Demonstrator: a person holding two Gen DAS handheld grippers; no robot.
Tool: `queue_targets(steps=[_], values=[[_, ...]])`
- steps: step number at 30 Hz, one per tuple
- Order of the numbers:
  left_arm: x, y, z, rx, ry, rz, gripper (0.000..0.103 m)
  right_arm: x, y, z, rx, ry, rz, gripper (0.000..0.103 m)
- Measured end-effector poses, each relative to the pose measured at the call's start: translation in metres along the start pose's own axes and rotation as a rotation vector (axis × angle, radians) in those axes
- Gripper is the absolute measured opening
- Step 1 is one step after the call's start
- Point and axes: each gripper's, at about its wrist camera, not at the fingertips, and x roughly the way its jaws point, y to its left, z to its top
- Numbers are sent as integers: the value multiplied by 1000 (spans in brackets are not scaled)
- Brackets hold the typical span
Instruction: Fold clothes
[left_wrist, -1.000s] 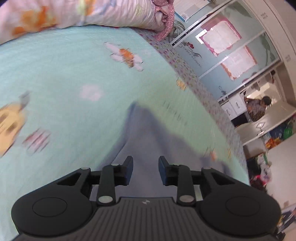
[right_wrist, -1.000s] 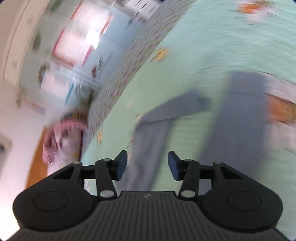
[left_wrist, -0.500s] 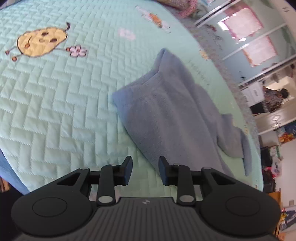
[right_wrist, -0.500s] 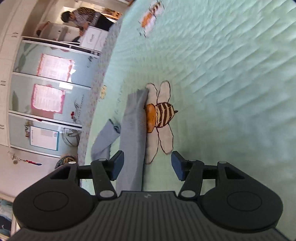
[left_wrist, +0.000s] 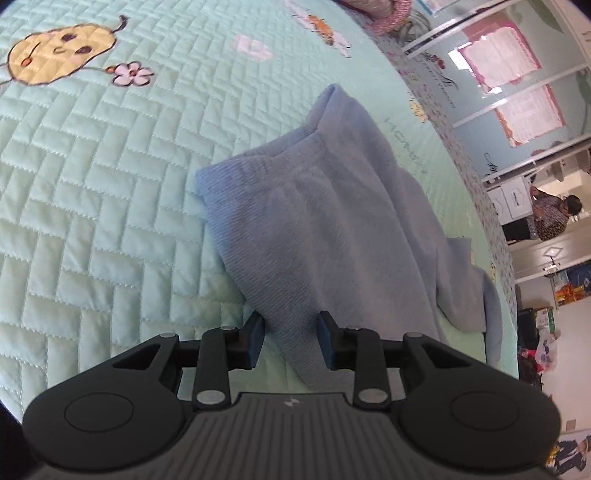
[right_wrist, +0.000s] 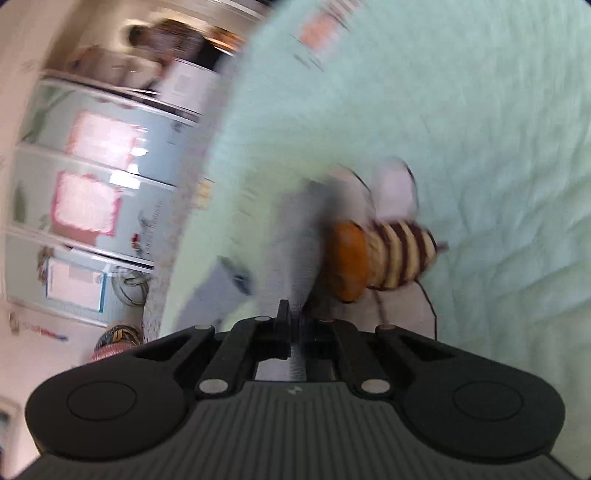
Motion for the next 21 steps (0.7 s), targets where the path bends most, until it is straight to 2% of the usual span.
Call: queue_targets(steps=[3, 5, 7, 9, 10, 11, 12, 14, 15, 17, 19, 21], values=[[-2, 3, -2, 2, -1, -25, 32, -66, 25, -9, -16, -85, 72, 4], [-2, 5, -3, -2, -1, -39, 32, -110, 44, -16, -8, -137, 68, 4], [-3, 7, -3, -5, 0, -44, 32, -130, 65, -20, -19, -150, 38, 7], [-4, 8, -1, -5, -3, -46, 32, -114, 89, -15, -94, -148, -11, 11], [-5, 8, 0, -6, -8, -48, 32, -106, 101, -12, -132, -147, -36, 17], [-6, 8, 1, -7, -13, -49, 32, -82, 112, -3, -159, -124, -75, 35], [-7, 9, 3, -12, -17, -47, 32, -62, 113, 7, -162, -108, -100, 41], [-12, 11, 5, -24, -28, -57, 32, -34, 110, 22, -185, -117, -134, 42], [-15, 12, 6, -29, -35, -67, 32, -34, 102, 25, -150, -113, -136, 42], [-16, 16, 7, -30, -33, -77, 32, -53, 74, 17, -86, -97, -18, 43], [-14, 21, 9, -34, -26, -80, 32, -69, 47, -1, -120, -50, 26, 45], [-9, 24, 10, -36, -24, -80, 32, -79, 15, -14, -116, -21, -40, 47]])
